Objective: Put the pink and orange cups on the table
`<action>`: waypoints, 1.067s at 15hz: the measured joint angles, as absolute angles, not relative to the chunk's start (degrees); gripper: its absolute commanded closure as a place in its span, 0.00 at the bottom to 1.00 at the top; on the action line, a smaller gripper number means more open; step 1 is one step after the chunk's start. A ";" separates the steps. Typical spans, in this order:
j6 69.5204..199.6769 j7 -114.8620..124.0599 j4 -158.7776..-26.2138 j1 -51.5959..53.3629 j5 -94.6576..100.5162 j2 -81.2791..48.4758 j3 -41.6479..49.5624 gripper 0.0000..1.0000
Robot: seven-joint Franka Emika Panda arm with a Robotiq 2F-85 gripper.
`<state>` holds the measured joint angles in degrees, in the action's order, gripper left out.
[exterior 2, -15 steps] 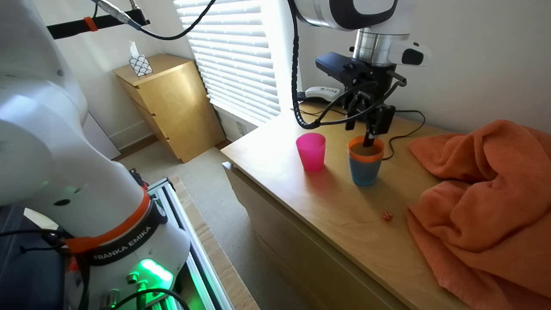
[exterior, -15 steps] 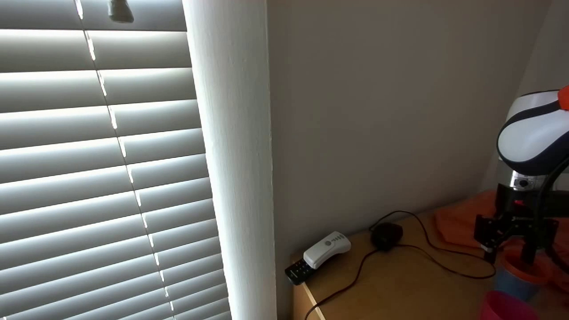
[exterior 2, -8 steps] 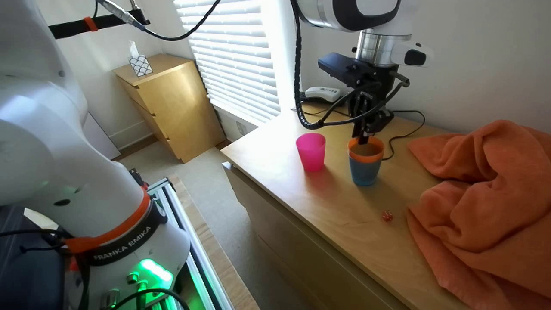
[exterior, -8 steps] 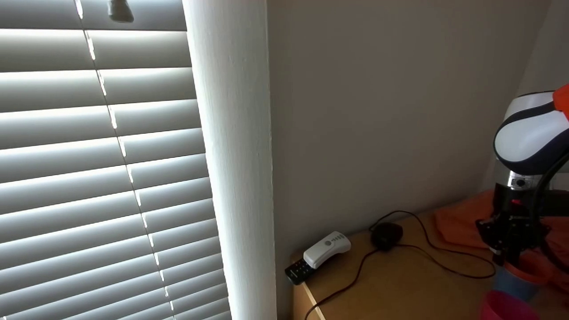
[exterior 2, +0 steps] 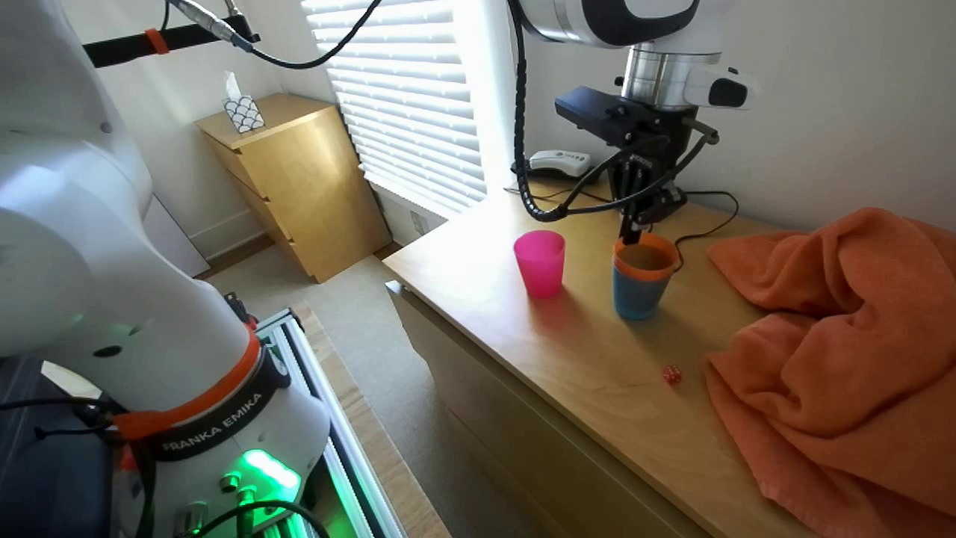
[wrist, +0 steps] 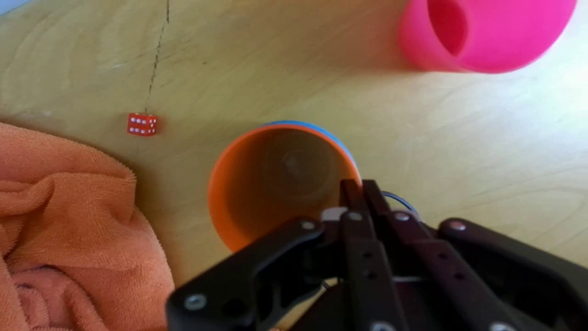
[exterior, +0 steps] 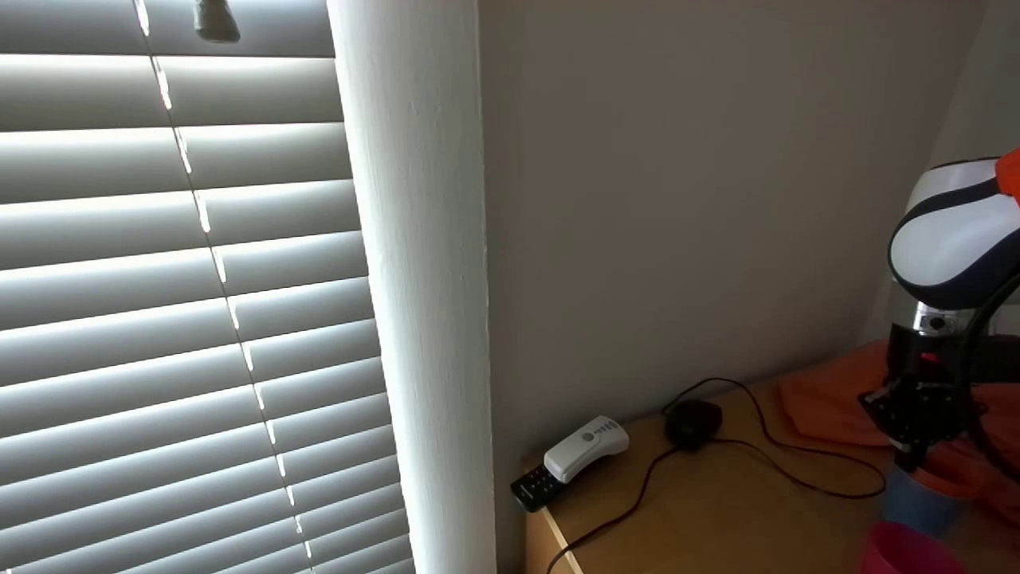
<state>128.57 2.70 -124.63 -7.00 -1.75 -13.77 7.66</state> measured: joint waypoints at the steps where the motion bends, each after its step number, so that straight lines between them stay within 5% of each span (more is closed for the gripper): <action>1: 129.18 4.11 -124.57 -6.91 -0.91 -13.69 7.88 0.99; 16: 128.61 20.41 -124.55 -6.12 6.22 -12.01 9.03 0.99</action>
